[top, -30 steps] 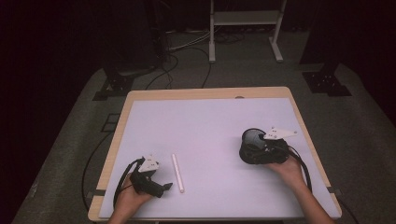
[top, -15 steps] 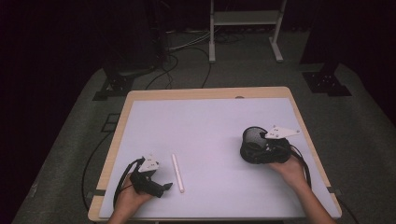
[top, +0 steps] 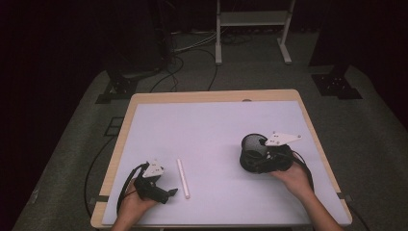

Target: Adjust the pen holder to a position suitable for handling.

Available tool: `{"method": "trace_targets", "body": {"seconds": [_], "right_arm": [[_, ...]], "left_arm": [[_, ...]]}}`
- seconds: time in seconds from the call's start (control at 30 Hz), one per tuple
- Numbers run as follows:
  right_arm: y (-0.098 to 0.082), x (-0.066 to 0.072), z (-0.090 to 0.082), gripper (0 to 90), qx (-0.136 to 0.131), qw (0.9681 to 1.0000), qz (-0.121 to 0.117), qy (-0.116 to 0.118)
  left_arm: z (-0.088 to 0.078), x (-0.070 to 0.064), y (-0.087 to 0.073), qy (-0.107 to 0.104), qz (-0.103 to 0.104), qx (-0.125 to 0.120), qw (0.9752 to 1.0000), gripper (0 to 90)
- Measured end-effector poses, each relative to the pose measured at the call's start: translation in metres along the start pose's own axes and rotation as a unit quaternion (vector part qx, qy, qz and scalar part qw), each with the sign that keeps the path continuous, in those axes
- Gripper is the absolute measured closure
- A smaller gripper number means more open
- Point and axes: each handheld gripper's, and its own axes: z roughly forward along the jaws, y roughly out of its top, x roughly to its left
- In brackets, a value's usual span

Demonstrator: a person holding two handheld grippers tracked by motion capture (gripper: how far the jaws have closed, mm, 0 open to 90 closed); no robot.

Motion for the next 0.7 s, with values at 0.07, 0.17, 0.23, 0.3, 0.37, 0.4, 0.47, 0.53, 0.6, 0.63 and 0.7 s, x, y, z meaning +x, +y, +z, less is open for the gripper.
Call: {"method": "trace_targets", "body": {"seconds": [0.07,0.17,0.23,0.3,0.37,0.4,0.47,0.53,0.6,0.63,0.7], "right_arm": [[0.0,0.001,0.001,9.3,0.002,1.0,-0.001,0.003],[0.002,0.007,0.006,9.3,0.005,0.9999,-0.002,0.014],[0.003,0.009,0.009,9.3,0.005,0.9998,-0.002,0.02],[0.003,0.012,0.011,9.3,0.005,0.9997,-0.004,0.023],[0.005,0.015,0.014,9.3,0.006,0.9996,-0.005,0.026],[0.005,0.016,0.015,9.3,0.007,0.9996,-0.008,0.028],[0.007,0.019,0.018,9.3,0.009,0.9994,-0.009,0.031],[0.008,0.021,0.021,9.3,0.01,0.9993,-0.013,0.034],[0.009,0.023,0.022,9.3,0.01,0.9992,-0.013,0.036],[0.01,0.025,0.025,9.3,0.01,0.999,-0.017,0.039],[0.011,0.027,0.028,9.3,0.013,0.9989,-0.02,0.04]], "left_arm": [[0.0,0.0,0.0,0.0,0.0,0.0,1.0,0.0],[0.0,0.0,0.0,0.0,0.0,0.0,1.0,0.0],[0.0,0.0,0.0,0.0,0.0,0.0,1.0,0.0],[0.0,0.0,0.0,0.0,0.0,0.0,1.0,0.0],[0.0,0.0,0.0,0.0,0.0,0.0,1.0,0.0],[0.0,0.0,0.0,0.0,0.0,0.0,1.0,0.0],[0.0,0.0,0.0,0.0,0.0,0.0,1.0,0.0],[0.0,0.0,0.0,0.0,0.0,0.0,1.0,0.0],[0.0,0.0,0.0,0.0,0.0,0.0,1.0,0.0],[0.0,0.0,0.0,0.0,0.0,0.0,1.0,0.0],[0.0,0.0,0.0,0.0,0.0,0.0,1.0,0.0]]}}
